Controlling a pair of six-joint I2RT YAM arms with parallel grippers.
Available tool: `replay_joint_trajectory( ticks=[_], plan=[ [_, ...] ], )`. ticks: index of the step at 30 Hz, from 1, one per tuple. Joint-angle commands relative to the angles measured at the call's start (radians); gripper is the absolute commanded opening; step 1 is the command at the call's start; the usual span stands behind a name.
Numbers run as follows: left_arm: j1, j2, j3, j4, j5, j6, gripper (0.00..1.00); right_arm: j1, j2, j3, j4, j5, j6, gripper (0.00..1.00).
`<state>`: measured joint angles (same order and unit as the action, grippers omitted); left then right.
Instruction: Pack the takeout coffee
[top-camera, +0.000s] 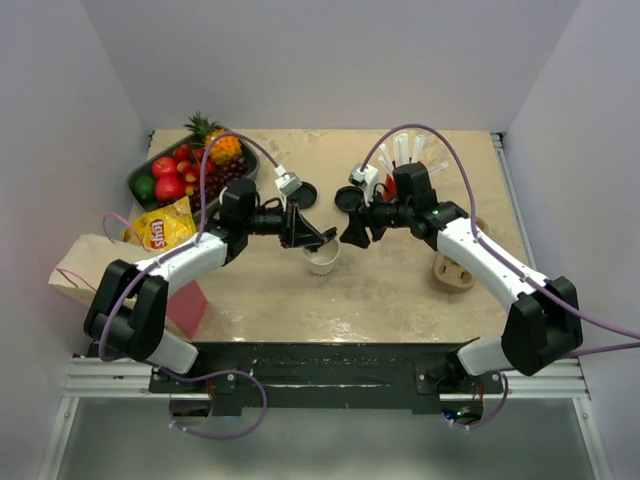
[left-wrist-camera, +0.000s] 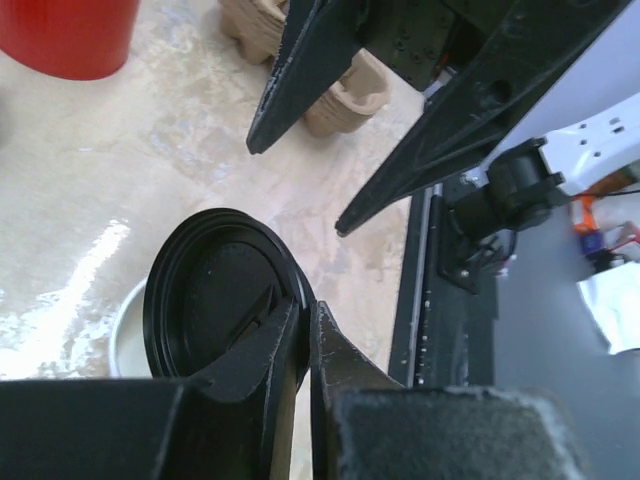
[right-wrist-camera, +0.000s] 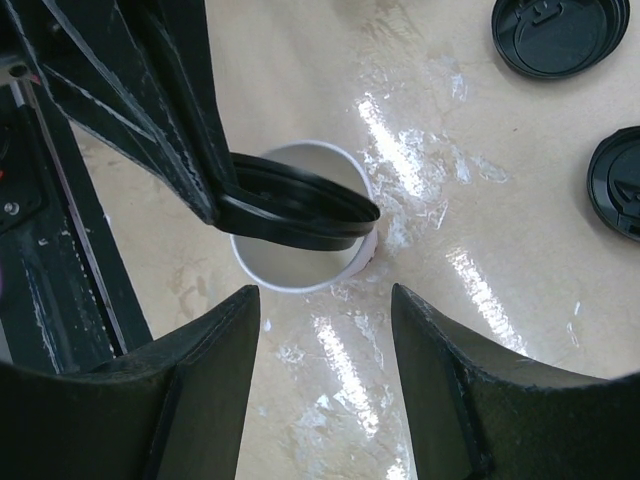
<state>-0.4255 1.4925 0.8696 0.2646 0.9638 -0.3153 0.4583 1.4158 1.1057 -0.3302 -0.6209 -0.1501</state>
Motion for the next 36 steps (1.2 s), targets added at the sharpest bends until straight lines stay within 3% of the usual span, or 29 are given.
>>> replay_joint_trajectory(
  ticks=[1, 5, 8, 27, 36],
  plan=[
    [0.027, -0.011, -0.076, 0.332, 0.128, -0.324, 0.13, 0.003, -0.04, 0.002, -0.009, 0.0, -0.019, 0.59],
    [0.047, 0.012, -0.179, 0.602, 0.135, -0.55, 0.14, 0.005, -0.032, -0.023, 0.019, -0.011, 0.003, 0.59],
    [0.05, 0.02, -0.219, 0.668, 0.118, -0.643, 0.15, 0.003, -0.012, -0.027, 0.031, -0.023, 0.007, 0.59],
    [0.08, 0.146, -0.211, 0.935, 0.018, -0.964, 0.16, 0.0, 0.046, -0.04, 0.079, -0.028, 0.069, 0.59],
    [0.06, 0.161, -0.214, 0.952, -0.022, -1.002, 0.17, -0.018, 0.029, -0.044, 0.043, -0.049, 0.07, 0.59]
  ],
)
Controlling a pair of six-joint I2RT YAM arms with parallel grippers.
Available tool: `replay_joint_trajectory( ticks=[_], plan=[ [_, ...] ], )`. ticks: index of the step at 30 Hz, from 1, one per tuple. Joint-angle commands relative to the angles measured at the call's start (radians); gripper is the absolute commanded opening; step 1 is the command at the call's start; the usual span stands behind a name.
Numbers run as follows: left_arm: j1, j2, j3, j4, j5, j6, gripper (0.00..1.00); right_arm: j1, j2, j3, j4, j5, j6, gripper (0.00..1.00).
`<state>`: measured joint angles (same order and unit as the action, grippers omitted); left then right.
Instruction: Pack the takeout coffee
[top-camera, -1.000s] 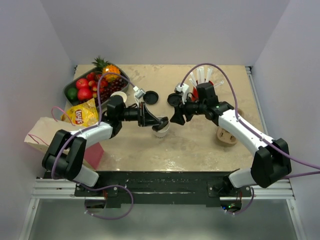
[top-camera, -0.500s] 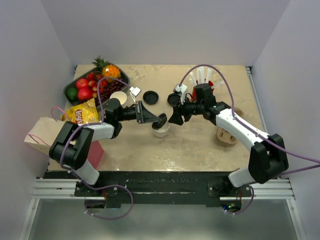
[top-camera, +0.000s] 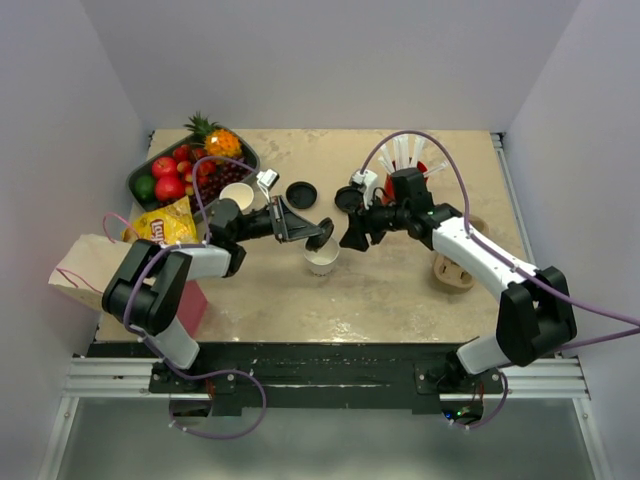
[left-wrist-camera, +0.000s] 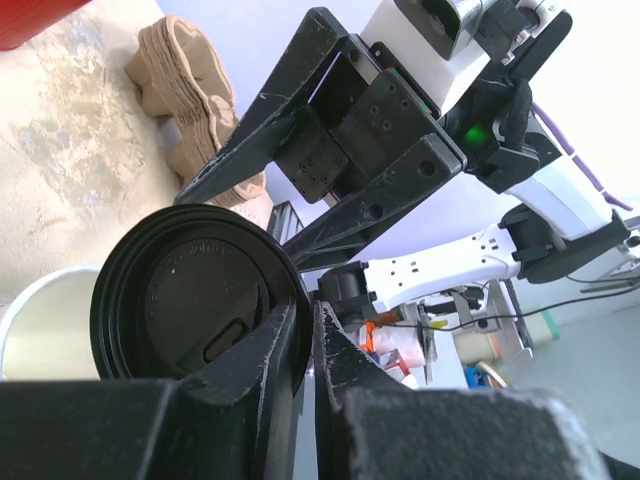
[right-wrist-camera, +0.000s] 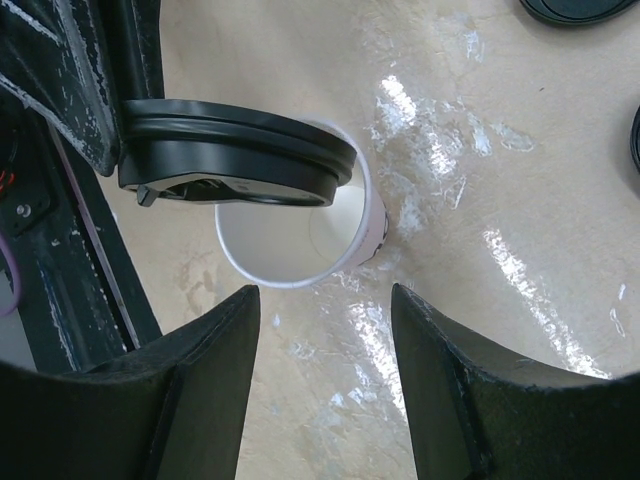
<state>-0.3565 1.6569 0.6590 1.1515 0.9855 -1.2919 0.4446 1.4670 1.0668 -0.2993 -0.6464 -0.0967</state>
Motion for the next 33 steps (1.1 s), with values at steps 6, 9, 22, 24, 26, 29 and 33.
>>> replay_joint_trajectory(
  ticks=[6, 9, 22, 24, 26, 29, 33],
  plan=[
    [-0.021, -0.002, -0.019, 0.062, -0.05, -0.029, 0.17, -0.003, -0.045, -0.034, 0.022, -0.019, 0.017, 0.59],
    [-0.029, 0.001, -0.025, 0.06, -0.057, -0.03, 0.17, -0.004, -0.05, -0.051, 0.034, -0.025, 0.026, 0.59],
    [-0.042, 0.081, -0.03, 0.132, -0.084, -0.112, 0.15, -0.004, -0.057, -0.087, 0.083, -0.015, 0.061, 0.59],
    [-0.039, 0.087, -0.019, 0.136, -0.081, -0.11, 0.15, -0.003, -0.053, -0.085, 0.089, -0.01, 0.069, 0.59],
    [-0.036, 0.086, -0.022, 0.134, -0.079, -0.11, 0.16, -0.003, -0.047, -0.084, 0.103, -0.006, 0.075, 0.59],
    [-0.03, 0.081, -0.036, 0.125, -0.08, -0.103, 0.17, -0.004, -0.039, -0.08, 0.112, -0.002, 0.083, 0.59],
    [-0.018, 0.069, -0.039, 0.109, -0.077, -0.093, 0.19, -0.003, -0.034, -0.074, 0.115, 0.002, 0.084, 0.59]
  ],
)
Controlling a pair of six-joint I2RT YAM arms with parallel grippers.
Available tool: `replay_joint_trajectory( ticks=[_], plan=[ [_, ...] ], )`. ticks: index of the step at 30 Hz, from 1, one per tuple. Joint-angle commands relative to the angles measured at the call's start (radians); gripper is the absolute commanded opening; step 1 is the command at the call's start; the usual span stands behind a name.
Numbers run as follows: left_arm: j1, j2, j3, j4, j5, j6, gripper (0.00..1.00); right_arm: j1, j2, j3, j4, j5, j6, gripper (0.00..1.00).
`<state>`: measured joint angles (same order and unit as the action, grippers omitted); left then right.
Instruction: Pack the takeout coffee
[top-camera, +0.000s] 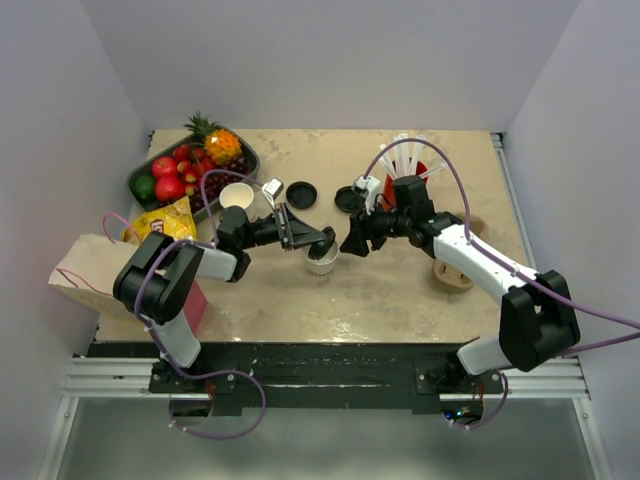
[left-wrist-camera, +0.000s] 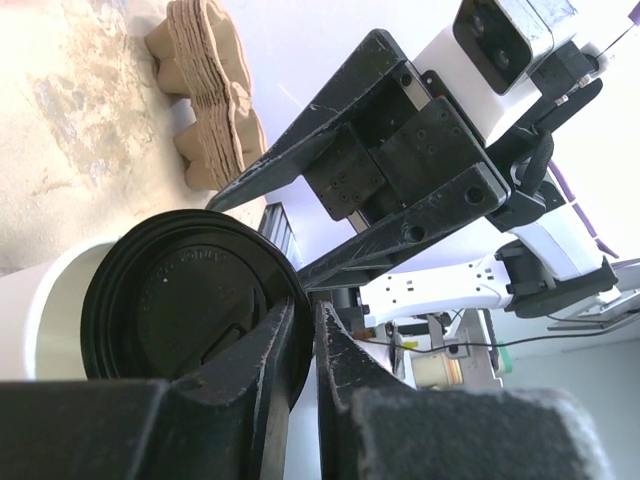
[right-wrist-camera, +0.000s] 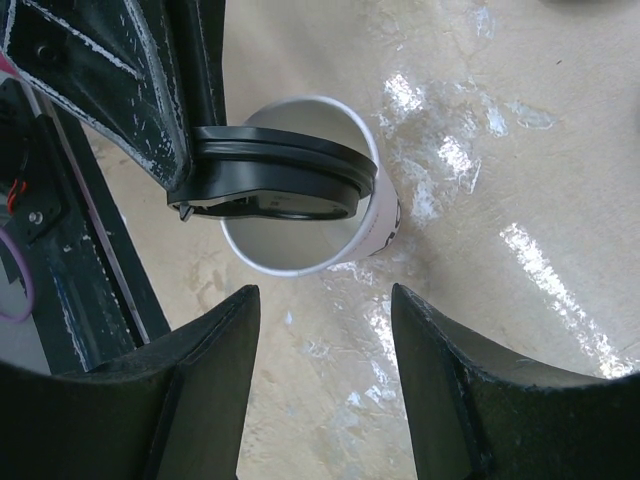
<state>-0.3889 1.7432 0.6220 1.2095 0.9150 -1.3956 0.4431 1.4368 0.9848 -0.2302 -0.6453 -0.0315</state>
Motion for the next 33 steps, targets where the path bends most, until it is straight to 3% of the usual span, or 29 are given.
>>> replay_joint_trajectory(
  ticks=[1, 15, 18, 23, 26, 29, 30, 31, 33],
  plan=[
    [0.018, -0.017, -0.004, 0.042, -0.008, 0.013, 0.2, -0.001, -0.004, 0.008, 0.045, 0.004, 0.019, 0.59],
    [0.067, -0.077, -0.038, -0.063, -0.001, 0.113, 0.27, -0.003, 0.008, 0.012, 0.06, 0.013, 0.024, 0.59],
    [0.068, -0.089, -0.019, -0.071, 0.019, 0.159, 0.32, -0.001, 0.007, 0.017, 0.052, 0.006, 0.021, 0.59],
    [0.065, -0.14, 0.073, -0.134, 0.129, 0.33, 0.39, 0.0, -0.021, 0.07, -0.035, -0.057, -0.238, 0.58],
    [0.073, -0.221, 0.107, -0.312, 0.136, 0.491, 0.41, 0.005, -0.015, 0.156, -0.121, -0.083, -0.439, 0.58],
    [0.079, -0.309, 0.201, -0.645, 0.087, 0.757, 0.43, 0.035, 0.005, 0.235, -0.262, -0.083, -0.664, 0.58],
    [0.079, -0.33, 0.24, -0.862, 0.064, 0.83, 0.44, 0.048, 0.008, 0.259, -0.337, -0.073, -0.785, 0.58],
    [0.081, -0.338, 0.322, -0.954, 0.044, 0.96, 0.44, 0.078, 0.01, 0.265, -0.368, -0.062, -0.841, 0.58],
    [0.088, -0.355, 0.433, -1.18, -0.042, 1.058, 0.45, 0.112, 0.008, 0.272, -0.426, -0.018, -0.977, 0.58]
  ],
)
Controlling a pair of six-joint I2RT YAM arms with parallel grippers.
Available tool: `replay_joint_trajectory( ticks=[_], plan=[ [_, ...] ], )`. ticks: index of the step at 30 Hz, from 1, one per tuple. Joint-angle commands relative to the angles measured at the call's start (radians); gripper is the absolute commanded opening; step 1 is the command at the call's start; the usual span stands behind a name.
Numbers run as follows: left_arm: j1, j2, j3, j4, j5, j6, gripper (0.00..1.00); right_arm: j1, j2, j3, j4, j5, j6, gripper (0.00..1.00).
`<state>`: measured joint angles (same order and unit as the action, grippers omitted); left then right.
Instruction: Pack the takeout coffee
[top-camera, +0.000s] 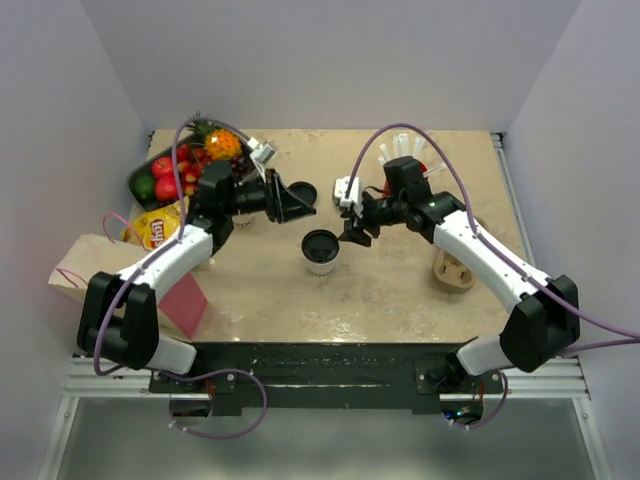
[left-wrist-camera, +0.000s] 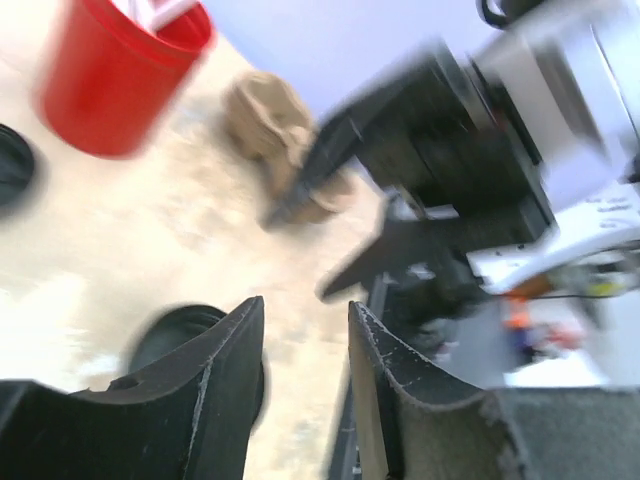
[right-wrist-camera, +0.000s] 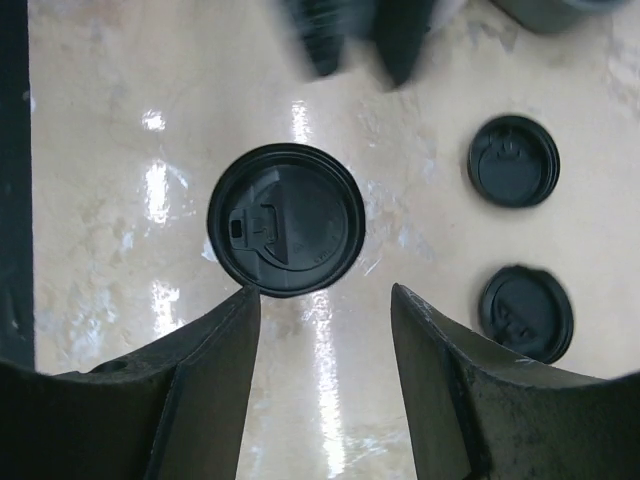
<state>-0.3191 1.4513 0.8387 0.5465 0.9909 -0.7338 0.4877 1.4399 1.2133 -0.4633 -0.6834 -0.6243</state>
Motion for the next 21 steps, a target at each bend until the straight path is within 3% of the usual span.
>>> replay_joint_trajectory(
  ticks=[1, 3, 7, 13, 21],
  plan=[
    [0.031, -0.065, 0.25, -0.592, -0.144, 0.474, 0.45, 0.106, 0.005, 0.043, -0.199, 0.037, -0.415, 0.58],
    [0.052, -0.066, 0.33, -0.731, -0.202, 0.522, 0.45, 0.143, 0.017, 0.046, -0.227, 0.073, -0.498, 0.57],
    [0.176, -0.072, 0.375, -0.847, -0.276, 0.533, 0.45, 0.23, 0.053, 0.055, -0.267, 0.119, -0.594, 0.55],
    [0.314, -0.126, 0.347, -0.823, -0.274, 0.487, 0.45, 0.288, 0.102, 0.077, -0.293, 0.156, -0.627, 0.49],
    [0.361, -0.183, 0.278, -0.775, -0.238, 0.445, 0.45, 0.295, 0.129, 0.089, -0.241, 0.186, -0.522, 0.38]
  ],
)
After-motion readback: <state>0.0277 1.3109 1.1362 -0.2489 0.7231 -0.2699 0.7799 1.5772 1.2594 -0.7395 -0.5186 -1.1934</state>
